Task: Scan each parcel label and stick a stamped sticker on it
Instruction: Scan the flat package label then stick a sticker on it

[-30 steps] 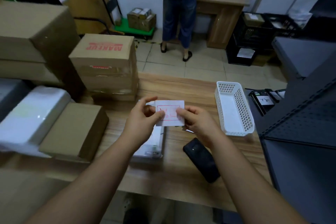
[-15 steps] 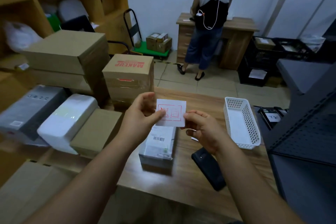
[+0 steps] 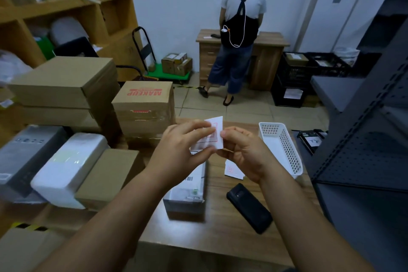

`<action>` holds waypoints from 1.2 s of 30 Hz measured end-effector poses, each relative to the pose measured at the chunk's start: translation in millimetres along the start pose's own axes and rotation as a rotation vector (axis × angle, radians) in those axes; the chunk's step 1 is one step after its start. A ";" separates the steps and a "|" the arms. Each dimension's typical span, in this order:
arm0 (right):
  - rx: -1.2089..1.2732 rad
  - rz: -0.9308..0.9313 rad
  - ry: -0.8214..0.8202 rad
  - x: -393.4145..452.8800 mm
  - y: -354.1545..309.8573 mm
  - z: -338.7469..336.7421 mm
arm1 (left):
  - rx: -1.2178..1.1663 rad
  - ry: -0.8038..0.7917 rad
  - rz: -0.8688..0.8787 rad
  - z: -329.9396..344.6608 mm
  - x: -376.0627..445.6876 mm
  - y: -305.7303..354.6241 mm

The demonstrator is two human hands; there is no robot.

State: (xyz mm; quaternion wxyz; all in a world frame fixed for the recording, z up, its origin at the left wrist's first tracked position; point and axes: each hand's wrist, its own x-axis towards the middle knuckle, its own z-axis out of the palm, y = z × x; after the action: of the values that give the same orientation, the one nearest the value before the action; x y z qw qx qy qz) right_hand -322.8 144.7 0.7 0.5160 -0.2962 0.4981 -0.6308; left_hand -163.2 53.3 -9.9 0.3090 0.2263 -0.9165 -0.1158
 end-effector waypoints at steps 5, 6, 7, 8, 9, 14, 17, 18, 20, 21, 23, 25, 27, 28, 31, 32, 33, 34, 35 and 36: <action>0.011 -0.024 -0.031 4.1 -2.9 2.8 | -0.029 0.000 -0.011 -6.0 6.7 0.7; 0.009 -0.027 -0.036 5.9 -2.7 2.3 | -0.035 0.007 -0.019 -7.2 7.8 -0.1; 0.013 -0.030 -0.050 7.2 -2.7 2.1 | -0.044 0.012 -0.032 -8.8 8.8 -0.7; 0.029 -0.030 -0.068 8.1 -2.7 2.4 | -0.060 0.018 -0.049 -10.4 9.8 -1.9; 0.047 -0.029 -0.083 8.9 -2.6 2.8 | -0.084 0.023 -0.063 -12.0 10.9 -3.3; 0.058 -0.073 -0.161 11.9 -2.7 2.9 | -0.185 0.037 -0.115 -17.3 15.3 -9.1; 0.079 -0.099 -0.191 13.3 -3.3 3.9 | -0.196 0.047 -0.112 -18.7 17.1 -10.9; 0.085 -0.104 -0.190 14.0 -3.7 4.4 | -0.200 0.050 -0.113 -18.9 17.8 -11.1; 0.083 -0.113 -0.190 15.4 -5.0 5.3 | -0.206 0.048 -0.121 -19.0 18.6 -11.5; 0.077 -0.118 -0.189 16.1 -5.6 5.4 | -0.208 0.045 -0.125 -18.8 18.9 -11.6; 0.060 -0.129 -0.196 18.0 -6.9 5.1 | -0.210 0.043 -0.133 -19.0 19.8 -12.5; 0.036 -0.141 -0.198 18.4 -8.9 6.0 | -0.207 0.039 -0.131 -20.2 20.7 -13.2; 0.009 -0.151 -0.193 19.4 -9.2 6.8 | -0.189 0.039 -0.123 -21.2 21.5 -13.9; -0.012 -0.158 -0.179 19.6 -9.4 7.1 | -0.170 0.038 -0.113 -21.6 21.8 -14.1; -0.067 -0.188 -0.125 22.6 -8.9 6.1 | -0.141 0.030 -0.091 -22.1 22.8 -16.2; -0.058 -0.190 -0.117 23.5 -9.6 5.6 | -0.171 0.025 -0.101 -22.1 23.2 -16.8; -0.034 -0.182 -0.116 24.5 -10.0 5.5 | -0.211 0.021 -0.123 -21.6 23.9 -17.0; 0.003 -0.162 -0.126 25.6 -10.0 5.8 | -0.237 0.013 -0.139 -20.3 24.6 -16.6; 0.054 -0.134 -0.145 26.7 -8.9 6.8 | -0.237 0.008 -0.137 -17.8 25.1 -15.3; 0.110 -0.104 -0.165 27.2 -7.7 8.6 | -0.215 0.012 -0.120 -14.4 25.1 -13.5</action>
State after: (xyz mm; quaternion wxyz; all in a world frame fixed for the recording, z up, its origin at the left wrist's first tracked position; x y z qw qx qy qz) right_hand -325.9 116.0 6.9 0.5373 -0.3438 0.4027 -0.6565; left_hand -167.4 28.2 9.6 0.3293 0.2470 -0.8818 -0.2303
